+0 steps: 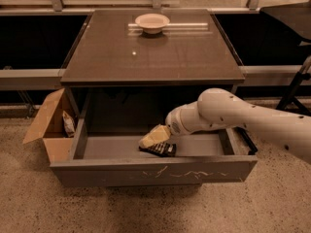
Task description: Place rxbar chocolate into top drawer
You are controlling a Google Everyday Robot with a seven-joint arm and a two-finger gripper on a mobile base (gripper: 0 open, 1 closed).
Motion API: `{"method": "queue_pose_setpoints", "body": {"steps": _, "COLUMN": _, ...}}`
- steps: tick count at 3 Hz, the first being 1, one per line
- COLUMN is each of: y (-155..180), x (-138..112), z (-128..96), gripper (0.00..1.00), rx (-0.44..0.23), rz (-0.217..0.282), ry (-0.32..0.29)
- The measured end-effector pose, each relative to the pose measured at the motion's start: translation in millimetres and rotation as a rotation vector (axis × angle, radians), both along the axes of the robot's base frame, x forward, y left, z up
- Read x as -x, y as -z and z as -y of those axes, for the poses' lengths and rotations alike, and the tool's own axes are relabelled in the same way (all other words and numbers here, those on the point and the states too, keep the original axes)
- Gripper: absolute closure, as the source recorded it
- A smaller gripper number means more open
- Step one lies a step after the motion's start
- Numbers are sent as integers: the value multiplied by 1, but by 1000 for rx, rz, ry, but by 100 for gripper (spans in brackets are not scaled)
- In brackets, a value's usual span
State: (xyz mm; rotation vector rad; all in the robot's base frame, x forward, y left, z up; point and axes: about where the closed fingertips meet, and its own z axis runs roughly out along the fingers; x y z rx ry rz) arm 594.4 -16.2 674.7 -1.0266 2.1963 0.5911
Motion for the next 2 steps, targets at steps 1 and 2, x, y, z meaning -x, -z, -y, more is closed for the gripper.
{"method": "queue_pose_setpoints", "body": {"steps": 1, "y": -29, "x": 9, "z": 11, "gripper": 0, "rx": -25, "rz": 51, "ry": -1}}
{"method": "queue_pose_setpoints", "body": {"steps": 2, "y": -75, "x": 26, "z": 24, "gripper": 0, "rx": -67, "rz": 132, "ry": -10}}
